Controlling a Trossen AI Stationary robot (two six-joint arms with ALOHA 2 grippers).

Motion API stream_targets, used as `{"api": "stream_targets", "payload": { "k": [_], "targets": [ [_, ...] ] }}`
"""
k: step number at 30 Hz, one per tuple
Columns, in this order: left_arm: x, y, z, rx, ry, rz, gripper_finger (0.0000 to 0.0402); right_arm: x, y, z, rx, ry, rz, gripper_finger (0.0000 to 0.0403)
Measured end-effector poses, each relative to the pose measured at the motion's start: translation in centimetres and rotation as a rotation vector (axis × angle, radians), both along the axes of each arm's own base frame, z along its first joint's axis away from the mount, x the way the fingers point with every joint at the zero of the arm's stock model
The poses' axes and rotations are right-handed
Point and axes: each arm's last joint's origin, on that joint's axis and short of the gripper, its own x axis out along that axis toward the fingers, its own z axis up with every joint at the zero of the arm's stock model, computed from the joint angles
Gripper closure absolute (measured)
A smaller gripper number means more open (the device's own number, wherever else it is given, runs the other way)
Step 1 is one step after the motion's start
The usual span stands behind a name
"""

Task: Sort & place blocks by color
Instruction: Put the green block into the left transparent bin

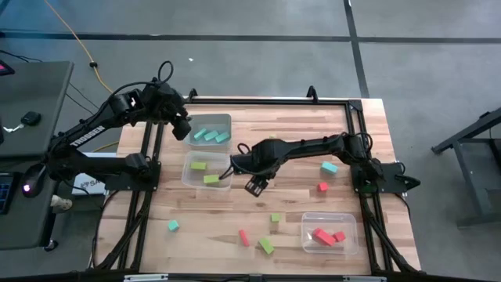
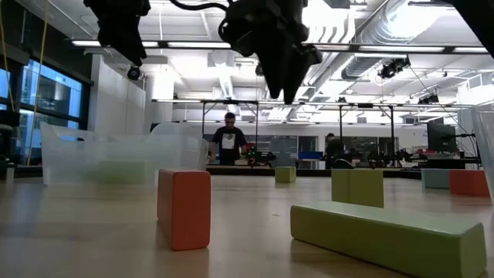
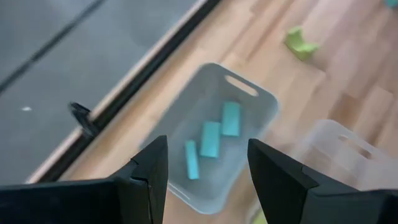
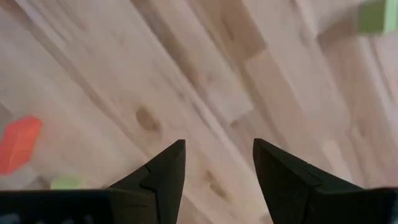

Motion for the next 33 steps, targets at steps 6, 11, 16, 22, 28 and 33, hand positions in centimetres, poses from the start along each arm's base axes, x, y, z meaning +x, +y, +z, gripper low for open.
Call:
{"api": "stream_targets", "payload": {
  "k": [6,11,16,22,28,33],
  "targets": [
    [0.3,-0.4,0.0,-0.038,-0.025,-0.032,0.0232,-0.3,2.2,0.0,0.043,0.016,-0.003,0.0226],
    [0.6,-0.8,0.0,-0.037,-0.024,-0.063,0.0232,-0.6,3.9,0.0,0.087,0.019,0.039,0.0226],
    [0.8,-1.1,0.0,-0.038,-0.023,-0.084,0.0232,-1.0,5.9,0.0,0.075,0.010,0.247,0.0226],
    [1.1,-1.4,0.0,-0.042,-0.026,-0.102,0.0232,-1.2,9.0,0.0,0.064,-0.062,0.574,0.0226],
    [1.3,-1.8,0.0,-0.055,-0.038,-0.105,0.0232,-1.6,10.9,-0.8,0.010,-0.071,0.670,0.0226],
    [1.4,-2.0,0.0,-0.060,-0.042,-0.114,0.0232,-2.2,12.0,-2.9,0.003,-0.038,0.692,0.0226]
  ]
}}
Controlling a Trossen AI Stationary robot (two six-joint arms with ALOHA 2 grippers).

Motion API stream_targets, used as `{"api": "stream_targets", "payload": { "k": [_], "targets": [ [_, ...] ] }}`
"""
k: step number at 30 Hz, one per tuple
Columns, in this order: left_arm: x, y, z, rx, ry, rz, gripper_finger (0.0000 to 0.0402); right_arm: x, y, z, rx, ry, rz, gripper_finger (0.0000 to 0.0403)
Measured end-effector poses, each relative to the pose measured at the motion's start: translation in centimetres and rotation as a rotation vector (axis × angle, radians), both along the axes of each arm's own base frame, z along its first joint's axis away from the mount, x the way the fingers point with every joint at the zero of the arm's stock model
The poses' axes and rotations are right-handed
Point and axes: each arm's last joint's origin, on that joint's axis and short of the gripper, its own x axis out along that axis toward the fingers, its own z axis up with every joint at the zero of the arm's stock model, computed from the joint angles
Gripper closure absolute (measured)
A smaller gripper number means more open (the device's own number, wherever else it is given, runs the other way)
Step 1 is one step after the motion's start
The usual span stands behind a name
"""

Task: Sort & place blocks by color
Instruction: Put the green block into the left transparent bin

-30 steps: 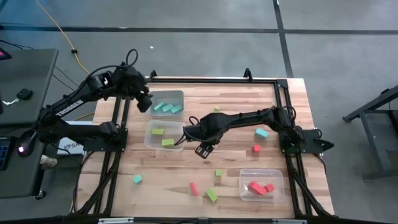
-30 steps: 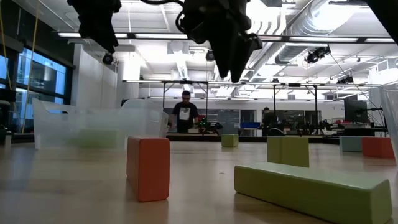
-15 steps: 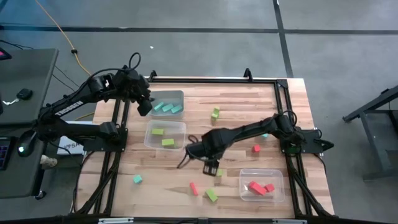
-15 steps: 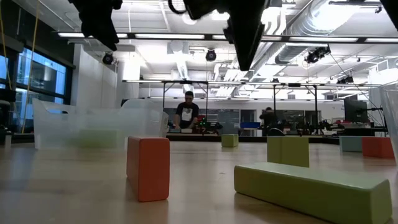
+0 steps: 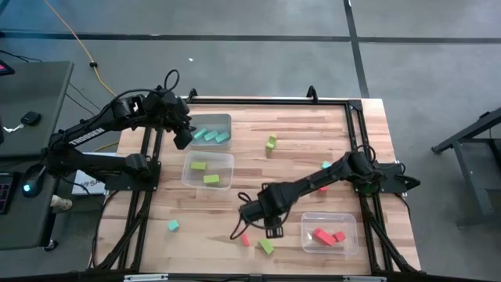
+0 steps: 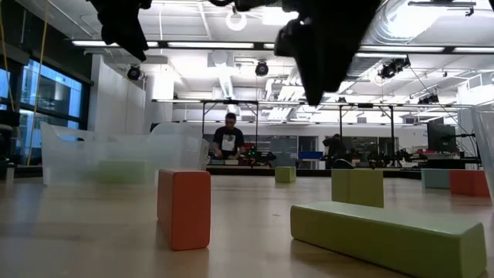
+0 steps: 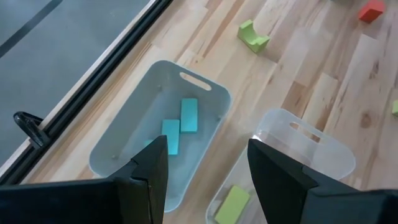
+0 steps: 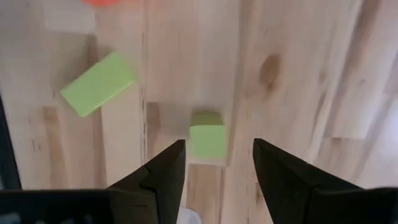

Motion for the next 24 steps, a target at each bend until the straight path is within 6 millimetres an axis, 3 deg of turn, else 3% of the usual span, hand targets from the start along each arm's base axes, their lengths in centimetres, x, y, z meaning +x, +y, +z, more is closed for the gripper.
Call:
{"api": "stream_targets", "payload": {
  "k": [17,24],
  "targets": [
    [0.1,-0.1,0.0,-0.009,-0.007,0.009,0.0232,-1.4,0.7,-5.4,0.018,0.076,-0.030,0.0226],
    [0.1,-0.1,0.0,-0.009,-0.007,0.009,0.0232,-1.4,0.5,-6.1,-0.009,0.061,-0.036,0.0226]
  ]
}}
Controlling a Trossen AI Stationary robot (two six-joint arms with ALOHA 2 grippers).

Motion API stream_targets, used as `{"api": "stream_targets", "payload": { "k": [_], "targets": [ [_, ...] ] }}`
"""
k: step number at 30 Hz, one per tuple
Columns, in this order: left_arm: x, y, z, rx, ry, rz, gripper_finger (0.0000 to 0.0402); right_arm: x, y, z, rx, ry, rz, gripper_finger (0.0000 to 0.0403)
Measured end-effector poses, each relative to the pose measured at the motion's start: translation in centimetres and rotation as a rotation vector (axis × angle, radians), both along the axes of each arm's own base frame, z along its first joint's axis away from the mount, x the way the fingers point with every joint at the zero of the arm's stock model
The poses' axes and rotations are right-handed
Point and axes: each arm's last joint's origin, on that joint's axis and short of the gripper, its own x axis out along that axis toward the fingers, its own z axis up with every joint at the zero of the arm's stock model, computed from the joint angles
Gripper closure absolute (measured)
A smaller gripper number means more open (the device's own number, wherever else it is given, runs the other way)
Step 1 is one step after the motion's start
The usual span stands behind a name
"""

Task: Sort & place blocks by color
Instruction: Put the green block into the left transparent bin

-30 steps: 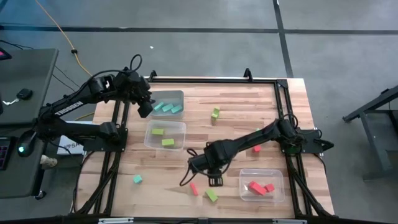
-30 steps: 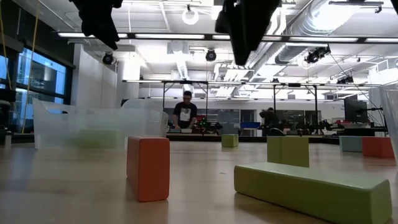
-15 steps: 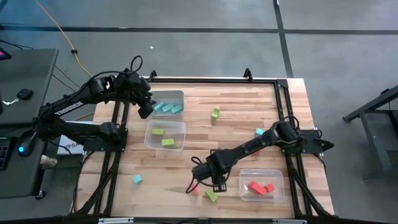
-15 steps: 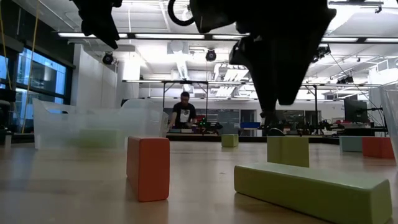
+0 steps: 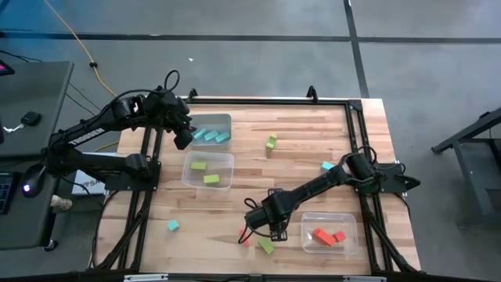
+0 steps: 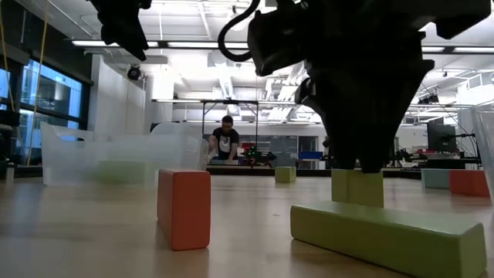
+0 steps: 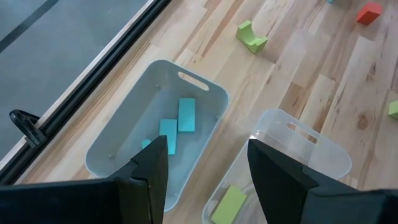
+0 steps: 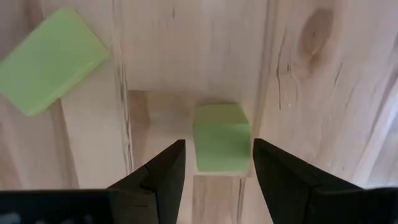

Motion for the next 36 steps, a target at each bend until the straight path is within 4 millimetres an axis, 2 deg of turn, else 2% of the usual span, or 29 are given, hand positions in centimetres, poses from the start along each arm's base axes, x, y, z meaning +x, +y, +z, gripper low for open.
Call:
{"api": "stream_targets", "payload": {
  "k": [17,36],
  "targets": [
    [0.0,0.0,0.0,0.011,0.008,-0.011,0.0232,0.7,-1.0,0.0,0.024,-0.016,-0.002,0.0226],
    [0.0,0.0,0.0,0.013,0.009,-0.012,0.0232,0.8,-1.3,0.0,0.045,-0.004,-0.099,0.0226]
  ]
}}
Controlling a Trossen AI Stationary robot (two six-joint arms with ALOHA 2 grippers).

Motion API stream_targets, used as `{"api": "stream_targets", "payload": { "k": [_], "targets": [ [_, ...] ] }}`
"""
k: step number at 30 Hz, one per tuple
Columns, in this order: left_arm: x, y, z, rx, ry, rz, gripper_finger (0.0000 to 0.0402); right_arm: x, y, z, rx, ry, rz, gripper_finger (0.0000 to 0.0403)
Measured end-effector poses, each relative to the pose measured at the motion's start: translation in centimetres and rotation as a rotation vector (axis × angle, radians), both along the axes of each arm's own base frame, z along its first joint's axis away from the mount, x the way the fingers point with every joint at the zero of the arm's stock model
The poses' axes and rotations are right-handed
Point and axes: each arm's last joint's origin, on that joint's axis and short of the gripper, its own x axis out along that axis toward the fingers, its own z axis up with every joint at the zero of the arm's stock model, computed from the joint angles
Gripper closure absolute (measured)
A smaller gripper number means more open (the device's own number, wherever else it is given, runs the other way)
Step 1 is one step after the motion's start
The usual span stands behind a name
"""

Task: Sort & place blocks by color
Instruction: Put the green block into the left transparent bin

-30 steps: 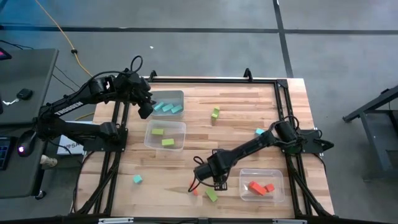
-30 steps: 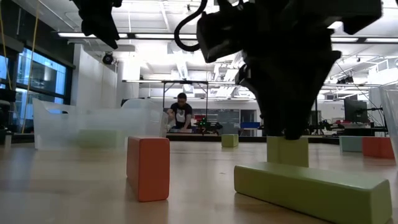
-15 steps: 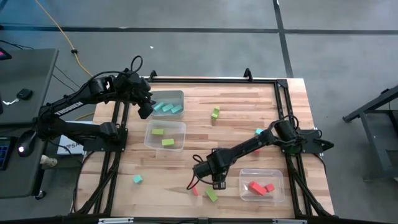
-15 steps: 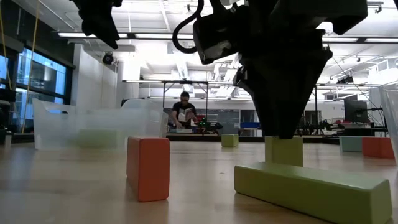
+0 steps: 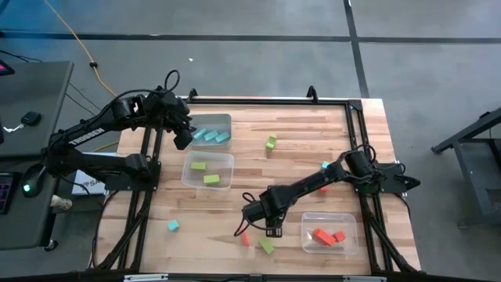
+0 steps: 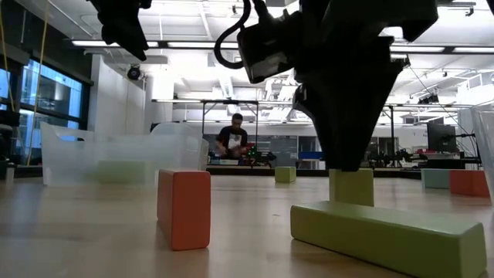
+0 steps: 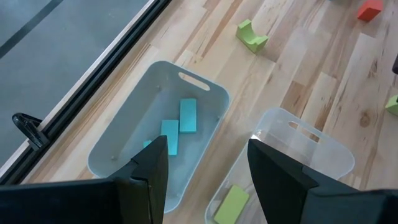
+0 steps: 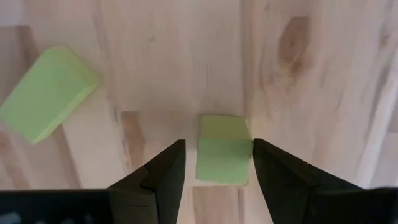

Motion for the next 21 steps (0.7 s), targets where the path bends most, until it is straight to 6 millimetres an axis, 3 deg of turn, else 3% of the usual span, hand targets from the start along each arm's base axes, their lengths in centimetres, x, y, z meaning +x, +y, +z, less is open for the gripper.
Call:
{"api": "stream_targets", "payload": {
  "k": [21],
  "targets": [
    [0.00,0.01,0.00,0.010,0.007,-0.014,0.0232,0.01,-0.01,-0.77,-0.018,0.032,-0.032,0.0229]
  ]
}}
